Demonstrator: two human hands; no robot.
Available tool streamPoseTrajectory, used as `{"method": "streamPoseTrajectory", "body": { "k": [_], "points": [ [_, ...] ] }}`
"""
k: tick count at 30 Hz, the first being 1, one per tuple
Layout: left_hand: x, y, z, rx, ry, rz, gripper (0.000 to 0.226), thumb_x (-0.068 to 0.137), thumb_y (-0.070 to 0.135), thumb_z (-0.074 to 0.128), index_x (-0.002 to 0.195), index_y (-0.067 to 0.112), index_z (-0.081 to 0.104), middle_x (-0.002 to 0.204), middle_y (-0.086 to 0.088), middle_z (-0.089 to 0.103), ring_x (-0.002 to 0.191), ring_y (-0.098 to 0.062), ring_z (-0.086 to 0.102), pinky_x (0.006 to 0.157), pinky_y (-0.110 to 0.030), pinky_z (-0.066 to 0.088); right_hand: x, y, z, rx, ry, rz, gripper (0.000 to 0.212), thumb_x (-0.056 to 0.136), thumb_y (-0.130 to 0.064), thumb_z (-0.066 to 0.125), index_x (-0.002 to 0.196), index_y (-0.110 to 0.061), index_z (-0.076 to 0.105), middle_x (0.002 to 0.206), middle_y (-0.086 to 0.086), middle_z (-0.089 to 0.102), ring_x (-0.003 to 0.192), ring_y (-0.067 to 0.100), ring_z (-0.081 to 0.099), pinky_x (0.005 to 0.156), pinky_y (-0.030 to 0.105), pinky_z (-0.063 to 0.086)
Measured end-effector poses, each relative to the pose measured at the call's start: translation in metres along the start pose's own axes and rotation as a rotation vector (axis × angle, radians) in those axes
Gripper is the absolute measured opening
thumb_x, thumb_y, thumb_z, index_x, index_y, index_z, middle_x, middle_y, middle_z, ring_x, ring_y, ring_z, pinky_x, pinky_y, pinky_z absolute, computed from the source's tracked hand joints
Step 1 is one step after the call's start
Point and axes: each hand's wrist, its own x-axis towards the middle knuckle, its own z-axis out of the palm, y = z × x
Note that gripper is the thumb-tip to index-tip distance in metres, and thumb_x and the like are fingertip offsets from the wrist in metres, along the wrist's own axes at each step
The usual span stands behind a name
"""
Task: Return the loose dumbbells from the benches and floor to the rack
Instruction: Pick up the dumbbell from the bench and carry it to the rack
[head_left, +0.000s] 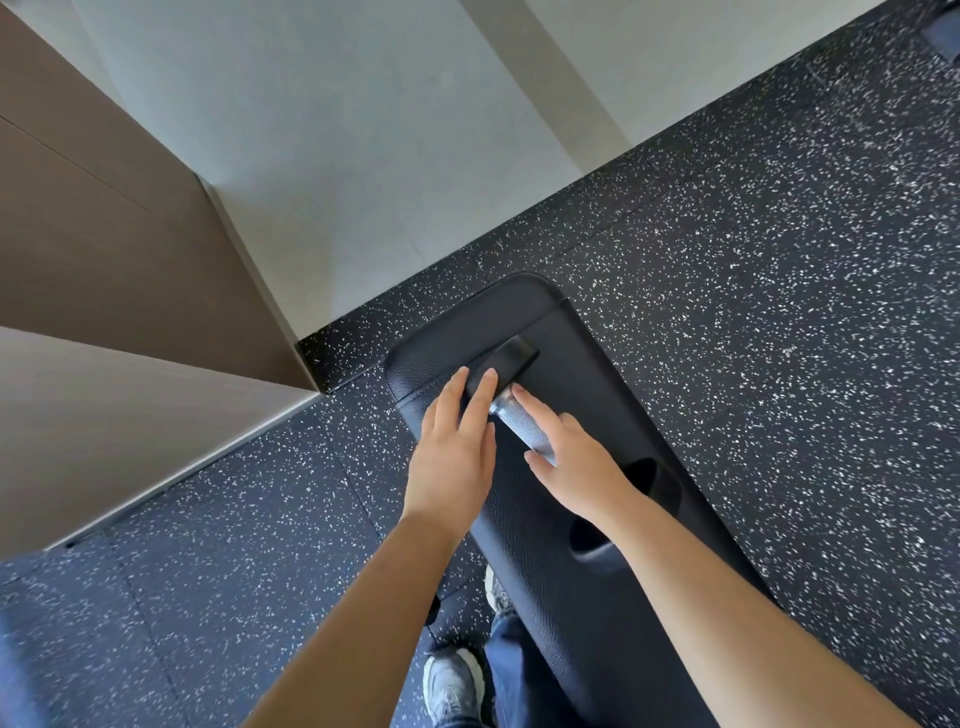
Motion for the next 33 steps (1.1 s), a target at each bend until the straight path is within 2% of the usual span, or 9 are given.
{"method": "streamPoseTrajectory", "body": {
  "k": [8,11,14,17,22,24,26,30,33],
  "points": [
    [0.008,-0.004,-0.004,-0.123,0.057,-0.025,0.041,0.085,0.001,0.057,0.125,0.012,0.052,0.116,-0.015,0.056,0.103,-0.032,0.055,0.075,-0.044,0.052,0.002,0.000,-0.001,0.109,-0.025,0.061,0.070,0.091,-0.015,0.049,0.138,-0.051,0.013,0.109,0.012,0.051,0.100,0.028,0.053,0.080,0.029,0.037],
    [0.005,-0.003,-0.009,-0.138,0.011,-0.003,0.041,0.083,0.000,0.059,0.122,0.013,0.055,0.115,-0.013,0.058,0.102,-0.031,0.056,0.076,-0.042,0.052,-0.010,-0.001,-0.002,0.114,-0.046,0.091,0.071,0.090,-0.015,0.051,0.140,-0.047,0.012,0.120,0.014,0.053,0.109,0.029,0.051,0.086,0.032,0.039],
    [-0.006,0.005,-0.013,-0.149,-0.047,-0.015,0.041,0.082,-0.002,0.058,0.120,0.013,0.057,0.116,-0.011,0.058,0.103,-0.029,0.056,0.079,-0.043,0.051,-0.032,-0.003,0.000,0.094,-0.112,0.127,0.072,0.091,-0.018,0.050,0.141,-0.047,0.008,0.118,0.014,0.056,0.098,0.027,0.056,0.078,0.031,0.041],
    [-0.018,0.015,-0.021,-0.168,-0.050,-0.004,0.041,0.080,-0.005,0.059,0.118,0.012,0.059,0.112,-0.011,0.059,0.098,-0.027,0.058,0.077,-0.041,0.052,-0.057,-0.012,-0.002,0.162,-0.147,0.148,0.073,0.089,-0.014,0.051,0.142,-0.045,0.011,0.121,0.008,0.057,0.089,0.024,0.062,0.082,0.033,0.048],
    [-0.036,0.040,-0.055,-0.420,0.055,-0.145,0.039,0.072,-0.007,0.067,0.102,0.018,0.068,0.098,0.011,0.061,0.089,-0.004,0.058,0.079,-0.011,0.044,-0.096,-0.034,-0.022,0.289,-0.101,0.120,0.078,0.082,-0.004,0.055,0.141,-0.042,0.020,0.137,-0.006,0.046,0.105,0.019,0.056,0.092,0.031,0.046],
    [-0.044,0.055,-0.074,-0.500,0.076,-0.146,0.039,0.070,-0.006,0.069,0.099,0.021,0.069,0.095,0.020,0.059,0.086,0.006,0.056,0.078,-0.008,0.044,-0.114,-0.045,-0.035,0.323,-0.095,0.105,0.080,0.081,-0.003,0.056,0.140,-0.044,0.021,0.133,-0.008,0.047,0.104,0.018,0.055,0.087,0.029,0.046],
    [-0.052,0.072,-0.096,-0.555,0.096,-0.109,0.039,0.070,-0.005,0.070,0.098,0.022,0.069,0.096,0.020,0.060,0.087,0.008,0.056,0.080,-0.011,0.045,-0.136,-0.059,-0.051,0.325,-0.097,0.084,0.082,0.080,-0.002,0.056,0.137,-0.050,0.020,0.127,-0.006,0.049,0.102,0.021,0.057,0.084,0.029,0.046],
    [-0.067,0.110,-0.141,-0.587,0.128,-0.037,0.042,0.071,-0.003,0.071,0.098,0.029,0.067,0.099,0.017,0.061,0.091,0.002,0.058,0.082,-0.015,0.046,-0.186,-0.090,-0.087,0.302,-0.102,0.019,0.084,0.079,-0.002,0.055,0.128,-0.060,0.019,0.124,-0.002,0.051,0.098,0.026,0.058,0.090,0.043,0.049],
    [-0.081,0.141,-0.179,-0.604,0.140,0.007,0.045,0.071,-0.004,0.071,0.095,0.034,0.065,0.098,0.019,0.061,0.091,0.004,0.058,0.083,-0.013,0.046,-0.227,-0.118,-0.113,0.264,-0.111,-0.025,0.081,0.077,-0.003,0.055,0.121,-0.062,0.022,0.107,0.021,0.058,0.073,0.034,0.053,0.079,0.054,0.051]
  ]
}}
